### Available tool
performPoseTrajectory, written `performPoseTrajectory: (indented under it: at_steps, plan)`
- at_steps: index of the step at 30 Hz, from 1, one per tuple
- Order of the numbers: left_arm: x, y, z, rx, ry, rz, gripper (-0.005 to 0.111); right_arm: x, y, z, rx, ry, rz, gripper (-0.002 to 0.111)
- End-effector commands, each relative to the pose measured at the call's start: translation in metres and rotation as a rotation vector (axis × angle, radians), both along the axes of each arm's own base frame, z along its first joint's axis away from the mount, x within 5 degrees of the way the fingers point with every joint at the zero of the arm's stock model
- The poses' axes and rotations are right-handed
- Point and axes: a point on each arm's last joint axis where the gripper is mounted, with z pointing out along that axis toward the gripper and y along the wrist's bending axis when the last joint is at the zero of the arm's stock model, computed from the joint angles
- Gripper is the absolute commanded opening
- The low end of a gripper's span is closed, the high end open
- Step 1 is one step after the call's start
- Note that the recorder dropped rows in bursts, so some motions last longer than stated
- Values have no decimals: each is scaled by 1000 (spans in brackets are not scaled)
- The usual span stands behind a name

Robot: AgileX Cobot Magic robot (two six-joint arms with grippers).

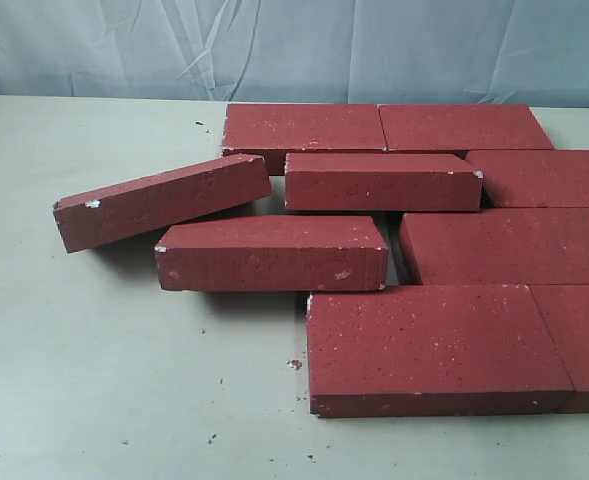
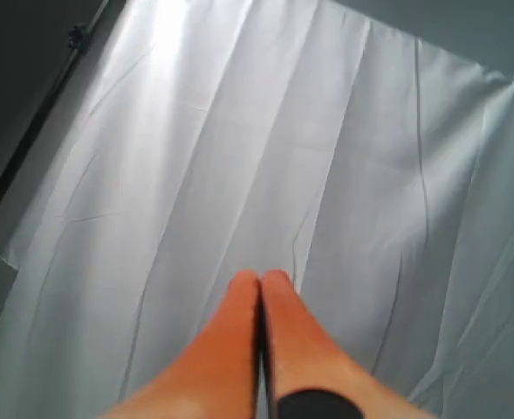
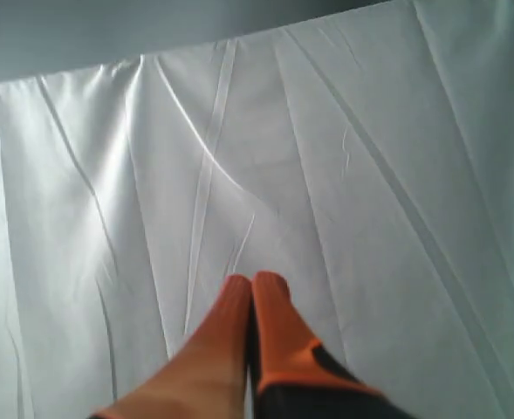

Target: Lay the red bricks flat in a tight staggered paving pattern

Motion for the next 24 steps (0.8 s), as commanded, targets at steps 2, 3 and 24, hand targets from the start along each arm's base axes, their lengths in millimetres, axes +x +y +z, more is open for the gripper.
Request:
performPoseTrajectory:
  at_steps: [2, 3, 24]
  plan:
    - [56, -15, 15, 314, 321, -24, 0, 52, 0, 4, -101, 335, -35, -1]
    - [62, -15, 15, 319, 360, -26, 0, 59, -1, 3, -109, 376, -38, -1]
    - [185, -61, -36, 676, 913, -196, 0, 195, 10, -122, -358, 1203, 168, -1]
